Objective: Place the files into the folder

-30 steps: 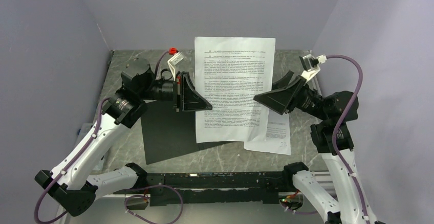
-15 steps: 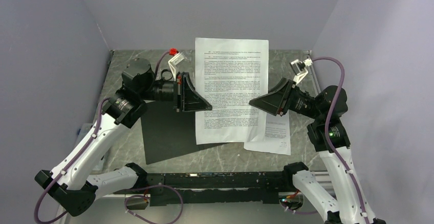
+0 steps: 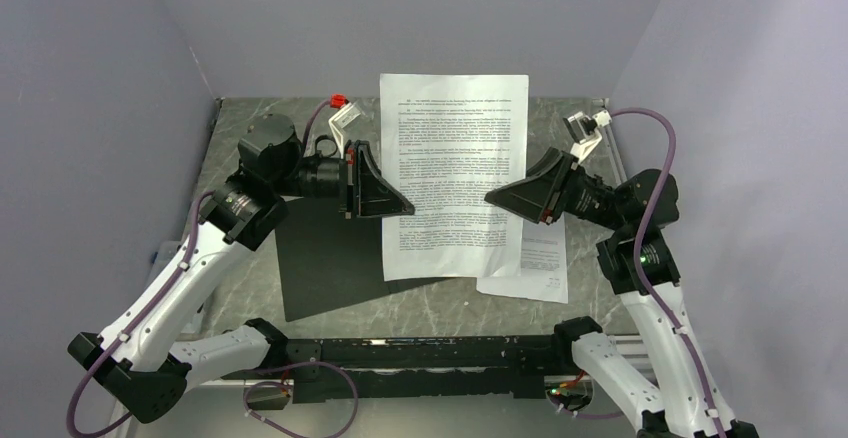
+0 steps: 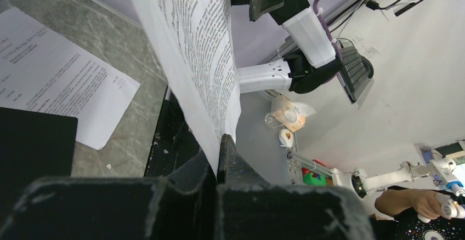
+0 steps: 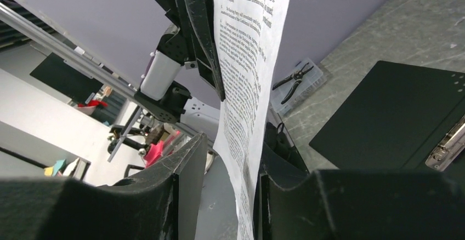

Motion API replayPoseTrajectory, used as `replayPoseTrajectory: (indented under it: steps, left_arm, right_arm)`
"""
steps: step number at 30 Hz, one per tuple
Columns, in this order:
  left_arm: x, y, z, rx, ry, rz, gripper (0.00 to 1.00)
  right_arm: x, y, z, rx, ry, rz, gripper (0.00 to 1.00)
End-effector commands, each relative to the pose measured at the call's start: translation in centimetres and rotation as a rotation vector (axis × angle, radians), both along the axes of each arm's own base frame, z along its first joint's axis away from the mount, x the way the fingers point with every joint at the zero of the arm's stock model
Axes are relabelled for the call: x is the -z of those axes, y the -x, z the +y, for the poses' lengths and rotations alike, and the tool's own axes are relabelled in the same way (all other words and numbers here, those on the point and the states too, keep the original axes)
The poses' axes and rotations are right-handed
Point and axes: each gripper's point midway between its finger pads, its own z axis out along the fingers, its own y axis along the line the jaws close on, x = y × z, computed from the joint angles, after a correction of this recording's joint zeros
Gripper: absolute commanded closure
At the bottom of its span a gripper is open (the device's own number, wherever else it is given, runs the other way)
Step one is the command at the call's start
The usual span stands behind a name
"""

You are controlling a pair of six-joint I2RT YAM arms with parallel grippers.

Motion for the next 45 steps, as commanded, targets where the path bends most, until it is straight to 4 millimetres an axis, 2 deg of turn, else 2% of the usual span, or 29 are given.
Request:
replayPoseTrajectory:
  steps: [1,11,13,15,18,21,24,25,26,29,30,32,33,36,45]
  left_arm:
    - [-0.6,-0.1,0.2,-0.003,0.020,-0.058,0.97]
    - [0.2,-0.5,0.0,-0.018,0.001,-0.046,0.97]
    - [0.6,-0.6,0.0,-0.024,-0.008,-0.041,0.97]
    - [1.2,-0.8,0.0,-0.034,-0.023,-0.029,0.97]
    - [2.4,-1.5,0.2,-0.085,-0.069,-0.005,0.96]
    - [4.1,-2.7,0.8,-0.181,-0.134,0.026,0.68]
    - [6.0,-3.8,1.9,-0.306,-0.208,0.054,0.49]
    - [6.8,-4.5,2.6,-0.371,-0.248,0.072,0.39]
    - [7.8,-5.4,3.5,-0.456,-0.301,0.090,0.34]
    - [12.1,-8.1,7.9,-0.753,-0.526,0.181,0.23]
    - [13.2,-8.5,9.0,-0.825,-0.574,0.214,0.20]
    - [15.7,-8.9,10.8,-0.930,-0.658,0.273,0.08]
    - [17.1,-9.0,11.7,-0.976,-0.708,0.297,0.07]
    - [20.2,-9.0,13.7,-1.089,-0.804,0.366,0.07]
    - [28.0,-8.8,14.0,-1.075,-0.812,0.583,0.07]
  right_arm:
    - [-1.1,0.4,0.2,-0.019,-0.016,-0.053,0.64]
    - [-0.7,-0.5,0.8,-0.027,-0.004,-0.051,0.75]
    - [-0.4,-0.8,0.9,-0.027,0.004,-0.045,0.84]
    - [-0.1,-1.2,1.0,-0.024,0.013,-0.034,1.00]
    - [0.5,-1.7,1.0,-0.008,0.031,-0.024,1.00]
    - [1.6,-2.7,1.0,0.027,0.067,-0.003,1.00]
    - [3.3,-4.3,0.9,0.077,0.135,0.014,1.00]
    - [4.0,-5.0,0.8,0.097,0.162,0.019,1.00]
    - [4.9,-5.8,0.7,0.118,0.192,0.032,1.00]
    - [8.3,-8.2,0.5,0.169,0.290,0.087,1.00]
    - [9.4,-9.0,0.4,0.187,0.319,0.112,1.00]
    - [11.4,-10.3,0.2,0.216,0.361,0.151,1.00]
    - [12.7,-10.9,0.3,0.216,0.377,0.180,1.00]
    - [15.0,-12.0,0.6,0.206,0.405,0.225,1.00]
    - [20.1,-14.4,1.2,0.176,0.473,0.327,1.00]
